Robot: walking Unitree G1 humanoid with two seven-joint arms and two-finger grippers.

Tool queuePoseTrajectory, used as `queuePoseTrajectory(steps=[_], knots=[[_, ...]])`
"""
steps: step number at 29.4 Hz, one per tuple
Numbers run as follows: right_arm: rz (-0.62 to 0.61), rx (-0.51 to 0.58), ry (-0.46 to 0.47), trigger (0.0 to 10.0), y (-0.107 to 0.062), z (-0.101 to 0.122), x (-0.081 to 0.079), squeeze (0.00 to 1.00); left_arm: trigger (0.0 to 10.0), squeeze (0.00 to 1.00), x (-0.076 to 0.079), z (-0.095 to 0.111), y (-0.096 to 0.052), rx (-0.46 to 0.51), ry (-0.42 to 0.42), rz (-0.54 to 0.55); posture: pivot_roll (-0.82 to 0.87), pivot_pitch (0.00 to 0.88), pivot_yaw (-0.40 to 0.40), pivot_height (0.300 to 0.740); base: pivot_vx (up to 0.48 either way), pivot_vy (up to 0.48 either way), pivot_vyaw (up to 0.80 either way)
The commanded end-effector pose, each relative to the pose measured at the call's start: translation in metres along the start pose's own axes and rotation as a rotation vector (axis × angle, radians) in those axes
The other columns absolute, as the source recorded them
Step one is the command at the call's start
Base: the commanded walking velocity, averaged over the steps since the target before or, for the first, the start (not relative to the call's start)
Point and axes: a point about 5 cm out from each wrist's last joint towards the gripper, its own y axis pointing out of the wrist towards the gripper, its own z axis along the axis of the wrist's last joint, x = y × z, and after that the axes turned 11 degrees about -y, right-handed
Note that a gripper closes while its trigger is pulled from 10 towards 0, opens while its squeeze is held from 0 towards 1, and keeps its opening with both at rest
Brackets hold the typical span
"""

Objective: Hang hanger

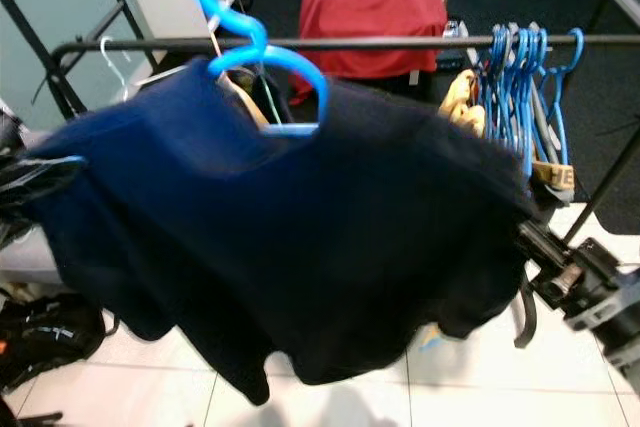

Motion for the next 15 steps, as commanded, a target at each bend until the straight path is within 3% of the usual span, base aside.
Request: queuePoseTrajectory(steps=[1, 3, 4, 6, 7, 10, 11, 13, 14, 15], knots=[[-0.139, 0.004, -0.015, 0.0, -0.003, -0.001, 0.016, 0.0, 10.0, 0.0, -0.006, -0.004, -0.007, -0.004, 0.018, 0.077, -0.17, 0.156, 0.088, 0.74, 0.0, 0.0, 0.0], [-0.139, 0.004, -0.015, 0.0, -0.003, -0.001, 0.016, 0.0, 10.0, 0.0, -0.006, -0.004, -0.007, -0.004, 0.018, 0.077, -0.17, 0.156, 0.088, 0.74, 0.0, 0.0, 0.0], [-0.247, -0.011, -0.049, 0.0, 0.001, -0.004, 0.03, 0.0, 10.0, 0.0, -0.012, -0.014, -0.011, -0.011, 0.009, 0.149, -0.17, 0.154, 0.089, 0.74, 0.0, 0.0, 0.0], [-0.247, -0.011, -0.049, 0.0, 0.001, -0.004, 0.03, 0.0, 10.0, 0.0, -0.012, -0.014, -0.011, -0.011, 0.009, 0.149, -0.17, 0.154, 0.089, 0.74, 0.0, 0.0, 0.0], [-0.35, -0.035, -0.08, 0.0, 0.006, -0.008, 0.042, 0.0, 10.0, 0.0, -0.018, -0.023, -0.014, -0.017, 0.002, 0.222, -0.17, 0.154, 0.086, 0.74, 0.0, 0.0, 0.0], [-0.35, -0.035, -0.08, 0.0, 0.006, -0.008, 0.042, 0.0, 10.0, 0.0, -0.018, -0.023, -0.014, -0.017, 0.002, 0.222, -0.17, 0.154, 0.086, 0.74, 0.0, 0.0, 0.0], [-0.436, -0.077, -0.12, 0.0, 0.011, -0.013, 0.052, 0.0, 10.0, 0.0, -0.025, -0.032, -0.016, -0.026, -0.008, 0.292, -0.16, 0.155, 0.085, 0.74, 0.0, 0.0, 0.0], [-0.436, -0.077, -0.12, 0.0, 0.011, -0.013, 0.052, 0.0, 10.0, 0.0, -0.025, -0.032, -0.016, -0.026, -0.008, 0.292, -0.16, 0.155, 0.085, 0.74, 0.0, 0.0, 0.0], [-0.538, -0.119, -0.15, 0.0, 0.015, -0.017, 0.064, 0.0, 10.0, 0.0, -0.033, -0.041, -0.02, -0.031, -0.012, 0.394, -0.16, 0.156, 0.085, 0.74, 0.0, 0.0, 0.0], [-0.538, -0.119, -0.15, 0.0, 0.015, -0.017, 0.064, 0.0, 10.0, 0.0, -0.033, -0.041, -0.02, -0.031, -0.012, 0.394, -0.16, 0.156, 0.085, 0.74, 0.0, 0.0, 0.0]])
